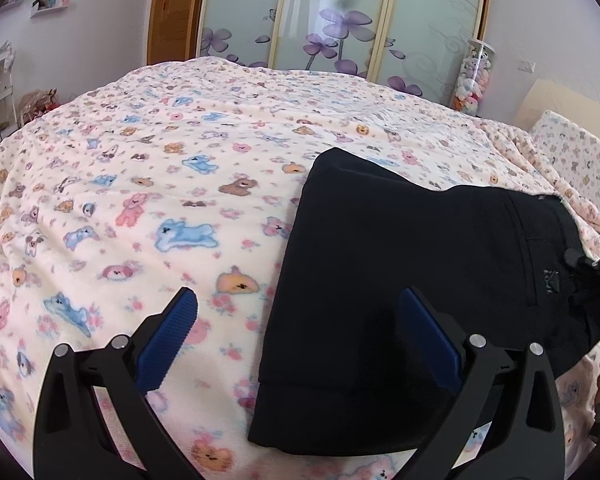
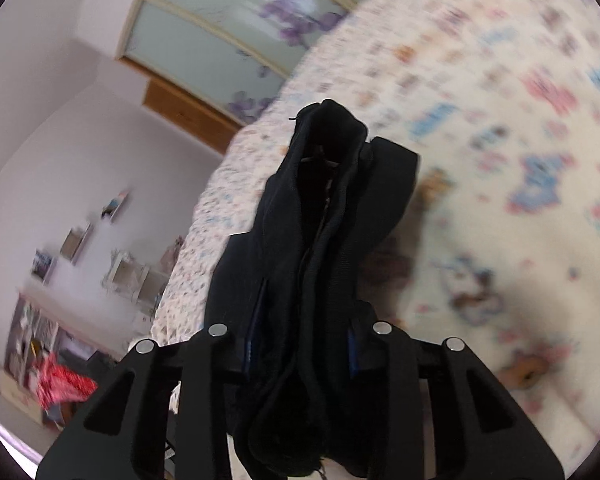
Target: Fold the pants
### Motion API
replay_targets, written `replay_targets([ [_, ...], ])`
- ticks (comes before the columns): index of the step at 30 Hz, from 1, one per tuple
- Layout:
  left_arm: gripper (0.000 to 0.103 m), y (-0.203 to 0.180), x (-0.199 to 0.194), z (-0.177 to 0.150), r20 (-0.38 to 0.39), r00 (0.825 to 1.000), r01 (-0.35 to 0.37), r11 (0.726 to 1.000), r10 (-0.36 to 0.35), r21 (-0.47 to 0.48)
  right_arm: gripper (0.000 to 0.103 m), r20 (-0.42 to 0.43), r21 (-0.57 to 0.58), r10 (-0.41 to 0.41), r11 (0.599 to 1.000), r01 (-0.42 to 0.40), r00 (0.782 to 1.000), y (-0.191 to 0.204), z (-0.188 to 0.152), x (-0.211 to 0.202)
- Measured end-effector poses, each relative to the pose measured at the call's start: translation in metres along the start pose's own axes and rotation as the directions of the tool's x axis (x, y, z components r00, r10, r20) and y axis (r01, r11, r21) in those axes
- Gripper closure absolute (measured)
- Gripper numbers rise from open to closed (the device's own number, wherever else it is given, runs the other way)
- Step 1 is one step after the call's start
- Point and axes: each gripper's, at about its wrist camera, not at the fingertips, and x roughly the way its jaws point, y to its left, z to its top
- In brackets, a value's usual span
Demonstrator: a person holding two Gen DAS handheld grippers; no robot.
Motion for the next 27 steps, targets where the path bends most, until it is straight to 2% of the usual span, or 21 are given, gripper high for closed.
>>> replay_targets([
  [4,0.002,0.005,0.002,0.0,-0.017,1.0,0.004,0.999,-0.005,-0.031,0.07,-0.005,-0.126,-0.019,0.992,0.018,1.0,0.032,-0.004,0.002],
  [7,0.002,0.012,0.005,0.0,-0.033,0.999,0.032,0.996,-0.035,-0.081,0.07,-0.007,-0.136,-0.042,0.99,0.04,0.999,0.033,-0.003,0.007],
  [10,0.002,0.027,0.009,0.003,-0.057,0.99,0.12,0.978,-0.132,-0.172,0.07,-0.013,-0.098,-0.052,0.994,0.05,0.999,0.023,0.0,0.009],
  [12,0.002,0.039,0.011,0.005,-0.061,0.973,0.199,0.945,-0.222,-0.26,0.07,-0.017,-0.087,-0.059,0.995,0.057,0.998,0.02,0.0,0.009],
  [14,0.002,0.058,0.019,0.01,-0.04,0.936,0.307,0.869,-0.349,-0.388,0.07,-0.017,-0.09,-0.061,0.994,0.059,0.998,0.021,-0.003,0.008],
  [16,0.002,0.076,0.033,0.019,-0.033,0.895,0.374,0.789,-0.445,-0.487,0.07,-0.017,-0.09,-0.062,0.994,0.06,0.998,0.022,-0.004,0.007],
  [20,0.002,0.093,0.067,0.036,-0.072,0.86,0.388,0.74,-0.505,-0.55,0.07,-0.023,-0.084,-0.069,0.994,0.067,0.997,0.018,-0.005,0.007],
  [21,0.002,0.094,0.077,0.038,-0.09,0.84,0.4,0.724,-0.534,-0.562,0.07,-0.026,-0.079,-0.076,0.994,0.074,0.997,0.016,-0.005,0.008],
  [22,0.002,0.094,0.087,0.039,-0.109,0.811,0.42,0.702,-0.574,-0.575,0.07,-0.028,-0.076,-0.08,0.994,0.077,0.996,0.014,-0.005,0.008],
  [24,0.002,0.089,0.092,0.041,-0.099,0.778,0.473,0.681,-0.621,-0.558,0.07,-0.033,-0.072,-0.083,0.994,0.08,0.996,0.011,-0.005,0.008],
  [25,0.002,0.086,0.093,0.043,-0.083,0.756,0.504,0.659,-0.649,-0.559,0.07,-0.034,-0.068,-0.082,0.994,0.08,0.996,0.01,-0.004,0.009],
  [26,0.002,0.083,0.092,0.044,-0.058,0.724,0.544,0.621,-0.687,-0.564,0.07,-0.035,-0.064,-0.082,0.995,0.079,0.996,0.008,-0.004,0.009],
  [27,0.002,0.077,0.091,0.046,-0.031,0.676,0.597,0.572,-0.736,-0.563,0.07,-0.035,-0.057,-0.083,0.995,0.08,0.996,0.007,-0.004,0.009],
])
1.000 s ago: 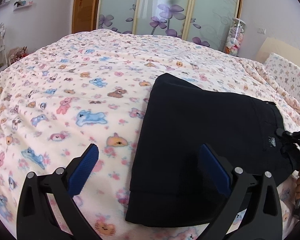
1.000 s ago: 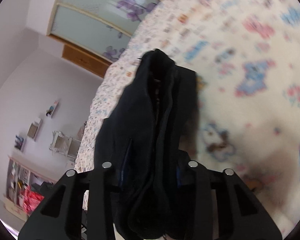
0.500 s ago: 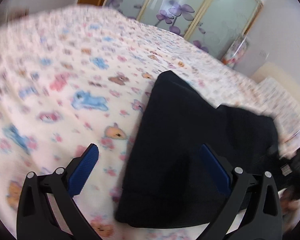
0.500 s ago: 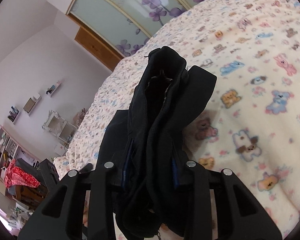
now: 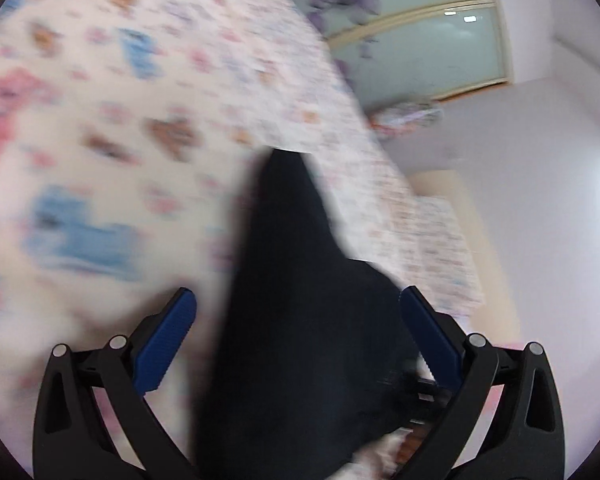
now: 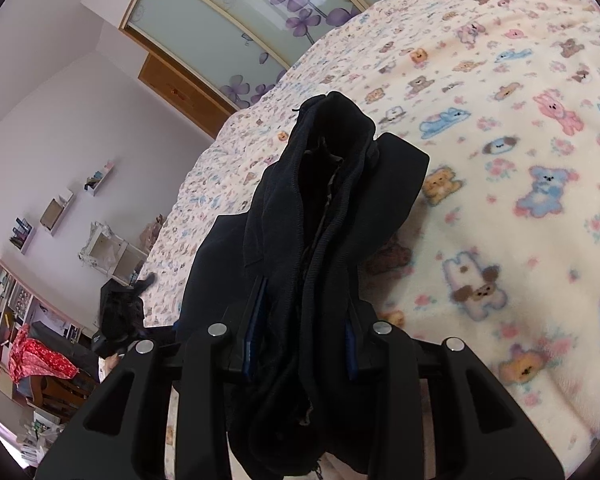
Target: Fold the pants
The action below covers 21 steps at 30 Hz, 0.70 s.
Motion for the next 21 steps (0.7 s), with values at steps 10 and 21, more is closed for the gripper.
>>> replay_targets([
  [10,0.002,0.005,0.025,0.001,-0.083,0.993,-0.089,0.996,0.088,-0.008,0.069,0.004,0.015,-0.004,1.0,0.004,1.0,-0.003,-0.005,-0.003],
  [21,0.002,0.004,0.032,-0.011,-0.146,0.988,0.038,0.998,-0.046,-0.055,0.069,-0.005,0.085,-0.009,0.996,0.01,1.0,-0.02,-0.004,0.001],
])
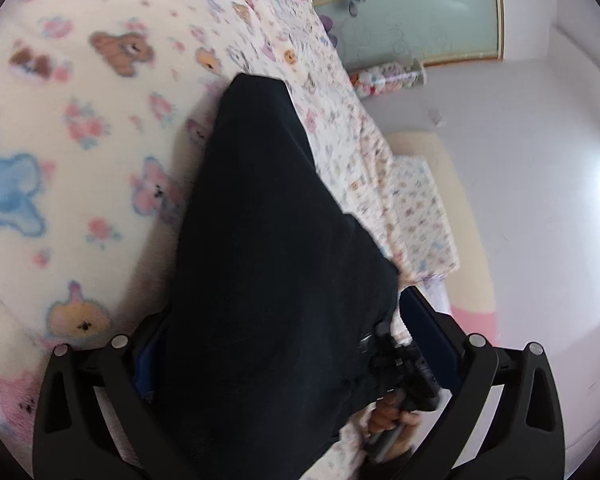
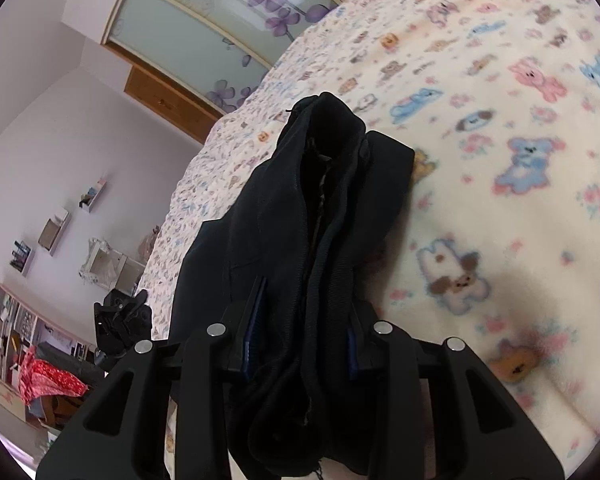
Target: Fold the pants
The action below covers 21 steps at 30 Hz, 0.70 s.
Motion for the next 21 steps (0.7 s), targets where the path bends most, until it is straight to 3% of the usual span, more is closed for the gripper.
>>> replay_targets([
  [4,0.002,0.008,-0.005,0.003,0.029,0.997,0.073,0.996,-0.071,-0.057,0.067,-0.005,0.048,0.01,0.999,-0.01,1.0,-0.009,0.0,0.001],
  [7,0.006,0.006,-0.007,0.0,0.043,0.997,0.067,0.996,-0.065,-0.059,0.064,-0.013,0.08,0.012,0.997,-0.011,1.0,-0.015,-0.001,0.004],
  [9,0.018,0.007,-0.011,-0.002,0.051,0.998,0.045,0.997,-0.041,-0.068,0.064,-0.014,0.096,0.017,0.995,-0.016,1.0,-0.018,-0.001,0.006],
  [13,0.072,0.016,-0.014,-0.004,0.065,0.997,-0.035,0.995,0.041,-0.094,0.064,-0.006,0.097,0.0,0.995,0.001,1.0,-0.016,-0.002,0.005],
  [16,0.082,0.01,-0.017,-0.005,0.078,0.994,-0.074,0.996,0.078,-0.054,0.064,-0.002,0.109,-0.005,0.994,0.006,1.0,-0.016,-0.003,0.005],
  [21,0.092,-0.023,-0.02,-0.013,0.144,0.976,-0.182,0.977,0.166,0.108,0.07,0.034,0.114,0.018,0.993,-0.022,0.999,-0.013,-0.004,0.001],
])
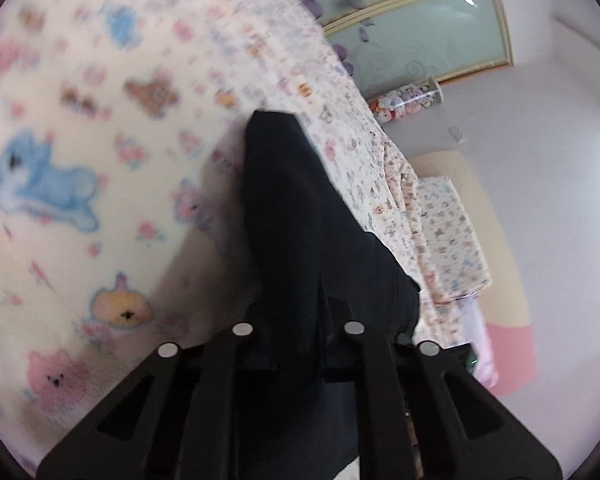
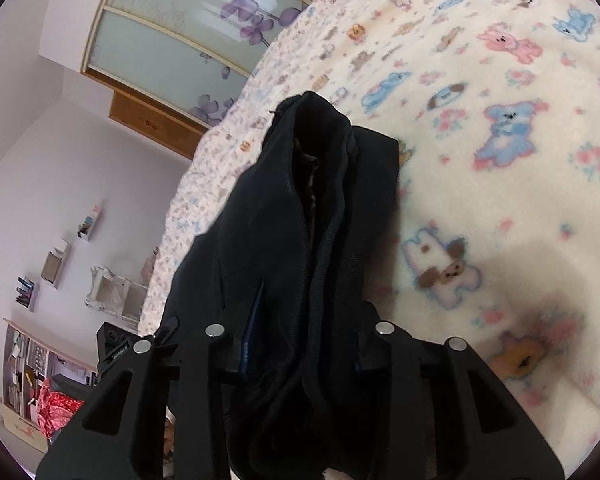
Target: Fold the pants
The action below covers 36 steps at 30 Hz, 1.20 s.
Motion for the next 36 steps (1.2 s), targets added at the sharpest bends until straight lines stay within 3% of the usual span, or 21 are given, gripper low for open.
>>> replay_targets([
  [6,0.093,-0.025,-0.009,-0.006,0.054,0.998,-0.022,0.993,0.015,0.113,0.072,0.039,0.045,0.096,0.994,-0.098,0.995,0.001,0.005,-0.002],
  [11,0.093,-0.044,-0.021,-0.005,0.12,0.993,-0.016,0.984,-0.006,0.179,0.072,0.064,0.013,0.151,0.988,-0.153,0.986,0.016,0.01,-0.003],
  [17,0.093,-0.053,-0.049,0.001,0.248,0.968,-0.018,0.978,-0.035,0.21,0.072,0.097,-0.071,0.212,0.976,-0.206,0.972,0.044,0.022,0.006],
  [22,0.093,-0.045,-0.053,0.01,0.318,0.948,-0.078,0.975,0.007,0.21,0.072,0.114,-0.152,0.227,0.966,-0.209,0.967,0.065,0.039,0.027],
  [25,0.092,-0.027,-0.043,0.019,0.307,0.95,-0.106,0.981,0.052,0.16,0.072,0.1,-0.165,0.202,0.969,-0.184,0.974,0.061,0.039,0.045],
  [28,0.092,-0.01,-0.025,0.025,0.267,0.957,-0.147,0.982,0.111,0.118,0.073,0.082,-0.142,0.124,0.984,-0.111,0.989,0.045,0.036,0.062],
  [30,0.09,0.003,-0.015,0.027,0.263,0.952,-0.19,0.977,0.158,0.099,0.073,0.084,-0.099,0.062,0.994,-0.054,0.995,0.028,0.035,0.069],
  [33,0.079,0.011,-0.012,0.029,0.257,0.95,-0.204,0.976,0.178,0.077,0.067,0.071,-0.062,0.035,0.998,-0.031,0.997,0.017,0.032,0.071],
  [35,0.061,0.014,-0.013,0.028,0.26,0.941,-0.237,0.97,0.216,0.055,0.053,0.086,-0.088,-0.036,0.995,0.043,0.996,0.023,0.029,0.068],
  [36,0.056,0.017,-0.018,0.027,0.282,0.928,-0.263,0.964,0.244,0.028,0.045,0.091,-0.099,-0.065,0.992,0.074,0.994,0.026,0.027,0.066],
])
